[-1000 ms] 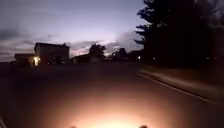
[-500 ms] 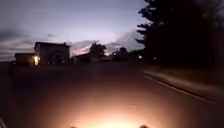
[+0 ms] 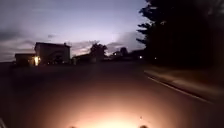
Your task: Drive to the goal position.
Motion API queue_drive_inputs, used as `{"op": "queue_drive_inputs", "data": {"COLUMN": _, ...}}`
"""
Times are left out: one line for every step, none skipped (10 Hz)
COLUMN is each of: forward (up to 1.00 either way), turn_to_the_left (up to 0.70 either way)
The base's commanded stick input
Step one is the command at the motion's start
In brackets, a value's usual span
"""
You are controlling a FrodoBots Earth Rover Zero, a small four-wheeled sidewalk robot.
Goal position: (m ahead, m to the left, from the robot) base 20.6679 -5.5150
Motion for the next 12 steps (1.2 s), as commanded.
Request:
{"op": "queue_drive_inputs", "data": {"forward": 0.7, "turn_to_the_left": 0.0}}
{"op": "queue_drive_inputs", "data": {"forward": 0.7, "turn_to_the_left": 0.0}}
{"op": "queue_drive_inputs", "data": {"forward": 0.7, "turn_to_the_left": 0.0}}
{"op": "queue_drive_inputs", "data": {"forward": 0.7, "turn_to_the_left": 0.0}}
{"op": "queue_drive_inputs", "data": {"forward": 0.7, "turn_to_the_left": 0.0}}
{"op": "queue_drive_inputs", "data": {"forward": 0.7, "turn_to_the_left": 0.0}}
{"op": "queue_drive_inputs", "data": {"forward": 0.7, "turn_to_the_left": 0.0}}
{"op": "queue_drive_inputs", "data": {"forward": 0.7, "turn_to_the_left": 0.0}}
{"op": "queue_drive_inputs", "data": {"forward": 0.7, "turn_to_the_left": 0.0}}
{"op": "queue_drive_inputs", "data": {"forward": 0.7, "turn_to_the_left": 0.0}}
{"op": "queue_drive_inputs", "data": {"forward": 0.7, "turn_to_the_left": 0.0}}
{"op": "queue_drive_inputs", "data": {"forward": 0.7, "turn_to_the_left": 0.0}}
